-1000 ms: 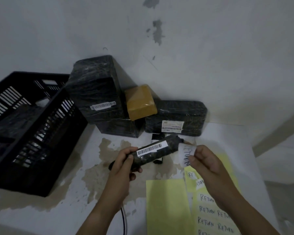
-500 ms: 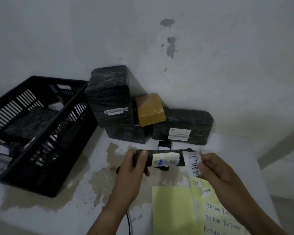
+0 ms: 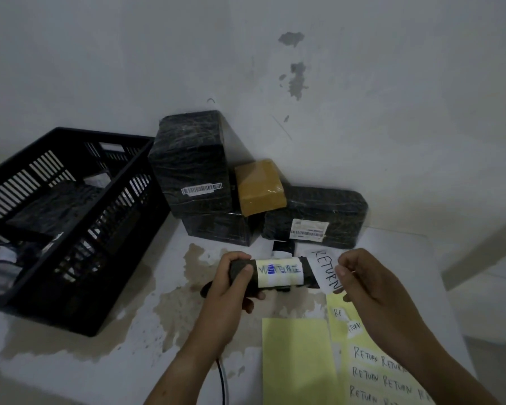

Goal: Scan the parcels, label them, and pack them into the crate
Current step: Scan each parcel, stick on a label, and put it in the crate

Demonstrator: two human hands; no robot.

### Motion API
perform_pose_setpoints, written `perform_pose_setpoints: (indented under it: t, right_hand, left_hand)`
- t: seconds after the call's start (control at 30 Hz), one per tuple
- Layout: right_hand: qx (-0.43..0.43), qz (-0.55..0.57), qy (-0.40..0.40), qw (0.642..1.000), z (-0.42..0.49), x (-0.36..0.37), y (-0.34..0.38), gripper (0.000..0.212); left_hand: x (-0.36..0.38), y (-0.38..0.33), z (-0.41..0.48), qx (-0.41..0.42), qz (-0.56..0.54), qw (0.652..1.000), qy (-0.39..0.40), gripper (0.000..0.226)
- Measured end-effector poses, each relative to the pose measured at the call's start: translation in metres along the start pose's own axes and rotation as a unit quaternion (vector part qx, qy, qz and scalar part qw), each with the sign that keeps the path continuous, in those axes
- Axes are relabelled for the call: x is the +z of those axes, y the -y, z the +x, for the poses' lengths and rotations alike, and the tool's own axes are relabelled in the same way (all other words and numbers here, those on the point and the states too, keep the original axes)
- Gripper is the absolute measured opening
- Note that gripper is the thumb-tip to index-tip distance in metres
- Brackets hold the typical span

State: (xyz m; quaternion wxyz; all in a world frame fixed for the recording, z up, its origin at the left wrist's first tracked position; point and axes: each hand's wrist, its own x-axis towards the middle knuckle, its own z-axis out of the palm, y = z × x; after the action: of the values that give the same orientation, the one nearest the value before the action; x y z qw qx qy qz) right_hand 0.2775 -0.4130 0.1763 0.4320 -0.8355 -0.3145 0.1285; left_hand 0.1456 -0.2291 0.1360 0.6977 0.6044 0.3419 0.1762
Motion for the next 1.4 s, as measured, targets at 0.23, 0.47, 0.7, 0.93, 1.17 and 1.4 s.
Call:
perform_pose_setpoints:
  t: [0.23, 0.47, 0.7, 0.93, 1.17, 1.4]
  right_hand:
    - [-0.039, 0.012, 0.048, 0.998, 0.01, 0.002, 0.005, 0.008]
    - [-0.105, -0.018, 0.115, 0.988, 0.021, 0.002, 0.012, 0.011]
    - [-0.122, -0.057, 0.12, 0.984, 0.024, 0.009, 0.009, 0.009]
    - [-0.184, -0.188, 0.071, 0.962, 0.026, 0.01, 0.004, 0.012]
    - [-0.155, -0.23, -0.065, 0.959, 0.023, 0.009, -0.011, 0.013]
    - [0.057, 0.111, -0.022, 0.992, 0.007, 0.032, -0.008, 0.062]
  left_hand:
    - [0.005, 0.003, -0.007, 0.013, 0.023, 0.999, 0.018, 0.016]
    - [0.013, 0.006, -0.013, 0.063, 0.037, 0.996, 0.046, 0.017]
    - [0.022, 0.009, -0.015, 0.096, 0.043, 0.994, 0.043, 0.034]
    - [0.03, 0.012, -0.017, 0.087, 0.021, 0.996, 0.028, 0.038]
    - [0.031, 0.012, -0.013, 0.079, -0.013, 0.996, -0.025, 0.017]
    - [0.038, 0.008, -0.014, 0.107, -0.009, 0.993, -0.058, 0.021]
